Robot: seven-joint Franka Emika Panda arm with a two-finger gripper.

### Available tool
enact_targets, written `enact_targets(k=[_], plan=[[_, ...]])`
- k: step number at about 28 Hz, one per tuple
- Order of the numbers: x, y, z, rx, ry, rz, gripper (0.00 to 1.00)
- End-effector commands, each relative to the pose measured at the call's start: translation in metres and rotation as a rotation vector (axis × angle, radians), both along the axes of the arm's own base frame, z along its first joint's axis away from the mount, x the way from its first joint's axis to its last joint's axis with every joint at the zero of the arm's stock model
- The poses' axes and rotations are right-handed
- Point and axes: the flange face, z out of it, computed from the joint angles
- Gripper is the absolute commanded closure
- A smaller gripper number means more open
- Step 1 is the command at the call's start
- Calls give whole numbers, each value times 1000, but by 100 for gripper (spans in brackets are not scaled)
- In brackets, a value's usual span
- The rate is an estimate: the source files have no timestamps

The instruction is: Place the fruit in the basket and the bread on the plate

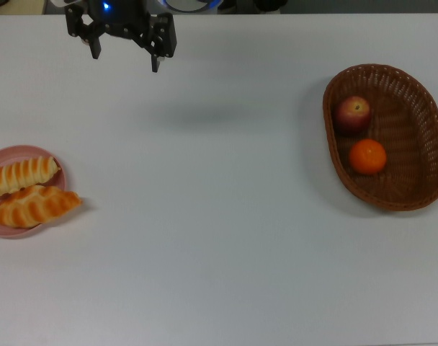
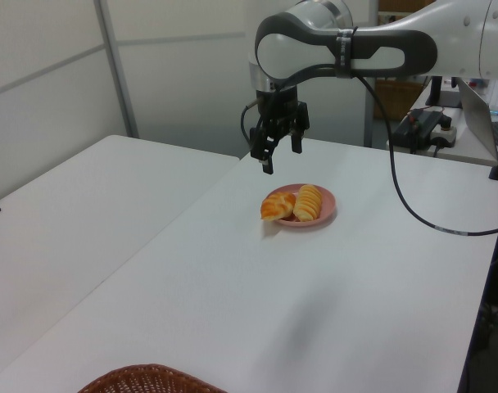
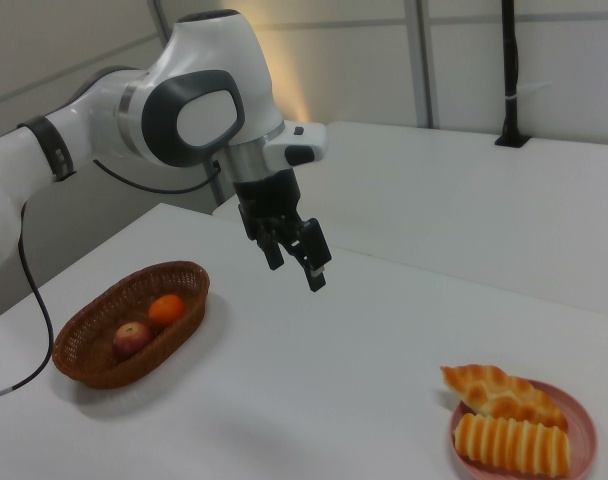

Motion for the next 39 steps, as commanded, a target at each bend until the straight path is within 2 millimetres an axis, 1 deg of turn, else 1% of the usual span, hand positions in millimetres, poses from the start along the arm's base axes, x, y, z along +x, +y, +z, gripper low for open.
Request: enact_targets(k=[1,12,29,39], plan=[[-10,-5,3,30,8,21,0],[-8,-11,0,29,9,17,0],[-9,-8,2,34,8,21,0],[-7,-9,-1,44,9,21,0]])
